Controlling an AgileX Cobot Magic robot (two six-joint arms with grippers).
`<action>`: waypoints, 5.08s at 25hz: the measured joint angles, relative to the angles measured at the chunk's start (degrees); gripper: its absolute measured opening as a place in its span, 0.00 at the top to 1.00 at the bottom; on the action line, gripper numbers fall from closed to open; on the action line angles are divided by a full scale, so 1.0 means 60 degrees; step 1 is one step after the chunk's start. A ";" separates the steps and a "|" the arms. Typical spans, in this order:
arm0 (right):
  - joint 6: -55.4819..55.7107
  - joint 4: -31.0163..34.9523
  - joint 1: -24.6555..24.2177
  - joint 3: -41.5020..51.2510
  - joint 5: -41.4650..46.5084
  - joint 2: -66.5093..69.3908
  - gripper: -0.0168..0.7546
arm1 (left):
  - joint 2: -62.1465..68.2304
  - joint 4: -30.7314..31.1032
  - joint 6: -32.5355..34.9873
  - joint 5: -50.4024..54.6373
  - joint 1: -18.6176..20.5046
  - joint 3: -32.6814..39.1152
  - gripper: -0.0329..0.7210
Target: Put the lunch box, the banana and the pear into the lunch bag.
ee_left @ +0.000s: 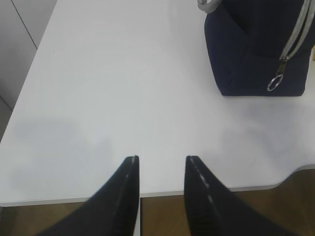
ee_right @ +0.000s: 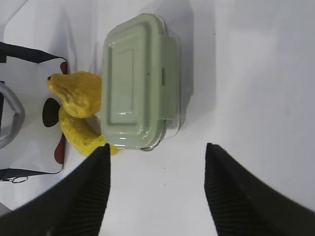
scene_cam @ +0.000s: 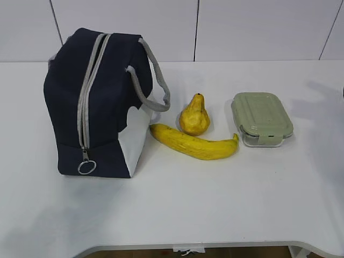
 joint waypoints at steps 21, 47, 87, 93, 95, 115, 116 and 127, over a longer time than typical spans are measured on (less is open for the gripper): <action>-0.0277 0.0753 0.0279 -0.1087 -0.0036 0.2240 0.17 | 0.0000 -0.0007 0.0000 0.0000 0.0000 0.0000 0.64; -0.1566 0.1531 0.2135 -0.2207 -0.0072 0.3798 0.19 | 0.0000 -0.0022 0.0000 0.0000 0.0000 0.0000 0.64; -0.1689 0.2277 0.2231 -0.2222 -0.0084 0.4297 0.42 | 0.0000 -0.0022 0.0000 0.0000 0.0000 0.0000 0.64; -0.1654 0.2277 0.2231 -0.2222 -0.0084 0.4297 0.45 | 0.0000 -0.0022 0.0000 0.0000 0.0000 0.0000 0.64; -0.1654 0.2277 0.2231 -0.2222 -0.0084 0.4297 0.46 | 0.0000 -0.0022 0.0000 0.0000 0.0000 0.0000 0.64; 0.0344 0.2242 0.2246 -0.2222 -0.0142 0.4234 0.49 | 0.0000 -0.0044 0.0000 0.0000 0.0000 0.0000 0.64; 0.0478 0.2134 0.2246 -0.2222 -0.0158 0.4168 0.49 | 0.0000 -0.0044 0.0000 0.0000 0.0000 0.0000 0.64; 0.1068 0.1527 0.2246 -0.2222 -0.0317 0.3311 0.49 | 0.0000 -0.0334 0.0000 0.0000 0.0000 0.0000 0.64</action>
